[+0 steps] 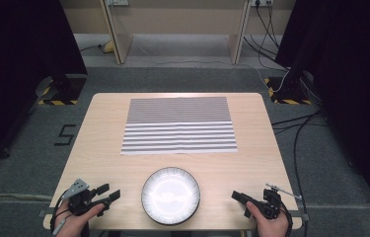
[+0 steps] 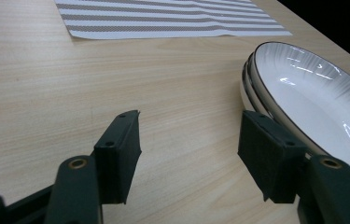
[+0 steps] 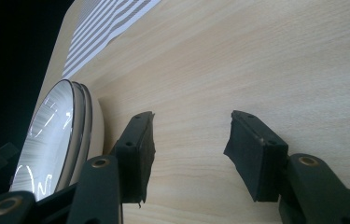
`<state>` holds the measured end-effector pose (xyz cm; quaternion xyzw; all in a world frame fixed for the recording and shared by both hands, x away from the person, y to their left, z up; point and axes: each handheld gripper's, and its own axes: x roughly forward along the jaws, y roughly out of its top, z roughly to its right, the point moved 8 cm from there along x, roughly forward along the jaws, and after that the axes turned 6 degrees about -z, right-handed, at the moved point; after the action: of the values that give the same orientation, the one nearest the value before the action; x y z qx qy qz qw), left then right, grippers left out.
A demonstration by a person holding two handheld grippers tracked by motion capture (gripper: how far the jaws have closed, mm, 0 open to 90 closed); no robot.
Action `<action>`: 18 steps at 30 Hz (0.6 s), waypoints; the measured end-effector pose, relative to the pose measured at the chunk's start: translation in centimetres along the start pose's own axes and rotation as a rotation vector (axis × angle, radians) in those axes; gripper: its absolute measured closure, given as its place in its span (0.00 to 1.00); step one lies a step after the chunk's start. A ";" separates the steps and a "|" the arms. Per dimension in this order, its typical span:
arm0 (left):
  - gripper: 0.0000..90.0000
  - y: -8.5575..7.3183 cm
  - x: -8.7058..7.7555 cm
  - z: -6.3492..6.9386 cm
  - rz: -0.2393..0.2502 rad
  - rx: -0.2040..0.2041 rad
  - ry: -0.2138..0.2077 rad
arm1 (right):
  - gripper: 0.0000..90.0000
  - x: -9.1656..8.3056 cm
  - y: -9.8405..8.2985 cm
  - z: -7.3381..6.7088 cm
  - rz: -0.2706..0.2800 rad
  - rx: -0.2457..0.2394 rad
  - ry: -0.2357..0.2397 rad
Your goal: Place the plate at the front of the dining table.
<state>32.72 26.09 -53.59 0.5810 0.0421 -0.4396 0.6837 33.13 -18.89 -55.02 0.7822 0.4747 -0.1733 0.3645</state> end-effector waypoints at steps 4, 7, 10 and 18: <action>0.46 0.4 0.0 0.8 0.007 0.012 -0.024 | 0.58 0.1 0.0 -0.7 -0.014 -0.015 0.006; 0.49 0.6 0.0 1.4 0.008 0.019 -0.038 | 0.58 0.3 0.1 -1.3 -0.025 -0.030 0.011; 0.51 0.8 0.1 2.1 0.006 0.028 -0.060 | 0.60 0.5 0.2 -1.9 -0.044 -0.034 0.021; 0.56 1.5 0.8 4.1 -0.008 0.068 -0.108 | 0.66 1.4 1.0 -4.5 -0.068 -0.074 0.060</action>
<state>32.32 22.15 -51.65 0.5791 -0.0073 -0.4742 0.6631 34.36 -14.99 -52.44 0.7564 0.5179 -0.1446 0.3725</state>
